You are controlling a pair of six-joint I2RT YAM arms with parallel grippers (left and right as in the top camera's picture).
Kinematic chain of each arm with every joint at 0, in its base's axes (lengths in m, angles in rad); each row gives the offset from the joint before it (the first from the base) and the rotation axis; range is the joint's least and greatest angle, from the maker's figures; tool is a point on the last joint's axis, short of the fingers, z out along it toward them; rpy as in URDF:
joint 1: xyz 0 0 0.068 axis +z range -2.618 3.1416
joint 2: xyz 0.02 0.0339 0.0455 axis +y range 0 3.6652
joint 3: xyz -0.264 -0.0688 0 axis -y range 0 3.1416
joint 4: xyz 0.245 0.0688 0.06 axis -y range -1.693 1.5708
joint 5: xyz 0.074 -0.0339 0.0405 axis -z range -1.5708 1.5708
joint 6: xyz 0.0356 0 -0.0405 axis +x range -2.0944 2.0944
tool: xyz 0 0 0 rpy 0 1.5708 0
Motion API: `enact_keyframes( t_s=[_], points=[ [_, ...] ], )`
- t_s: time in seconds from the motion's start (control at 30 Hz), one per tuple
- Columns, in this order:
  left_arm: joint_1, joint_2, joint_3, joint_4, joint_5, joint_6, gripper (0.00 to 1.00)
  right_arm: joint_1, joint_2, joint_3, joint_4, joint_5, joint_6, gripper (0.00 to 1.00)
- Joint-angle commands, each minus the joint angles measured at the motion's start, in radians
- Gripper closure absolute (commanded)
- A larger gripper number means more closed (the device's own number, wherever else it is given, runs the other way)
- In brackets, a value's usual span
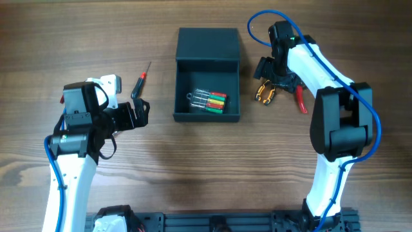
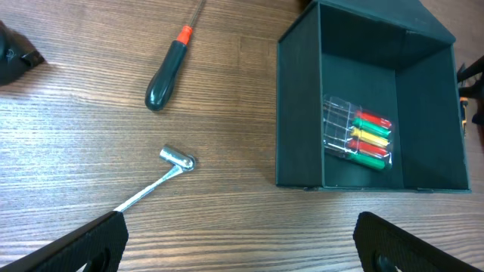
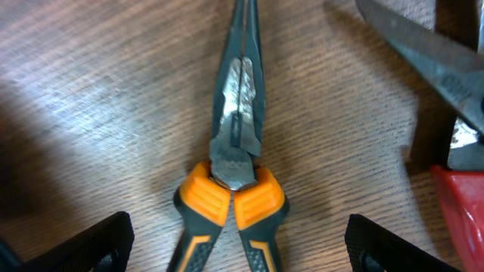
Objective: Pack container
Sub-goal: 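Lower the right gripper and grasp the pliers by the handles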
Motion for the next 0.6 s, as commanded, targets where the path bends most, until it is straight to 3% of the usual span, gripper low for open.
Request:
enact_keyframes(
  t_s=[0.0, 0.23, 0.43, 0.57],
  points=[
    [0.003, 0.002, 0.017, 0.0, -0.005, 0.013, 0.0, -0.003, 0.024, -0.061, 0.014, -0.005, -0.001, 0.1],
    [0.003, 0.002, 0.017, -0.001, -0.005, 0.012, 0.0, -0.003, 0.024, -0.08, 0.025, -0.006, -0.003, 0.09],
    [0.003, 0.002, 0.017, -0.001, -0.005, 0.012, 0.0, -0.003, 0.024, -0.08, 0.047, -0.058, -0.027, 0.26],
    [0.003, 0.002, 0.017, -0.001, -0.005, 0.012, 0.0, -0.002, 0.024, -0.08, 0.047, -0.058, -0.026, 0.29]
  ],
)
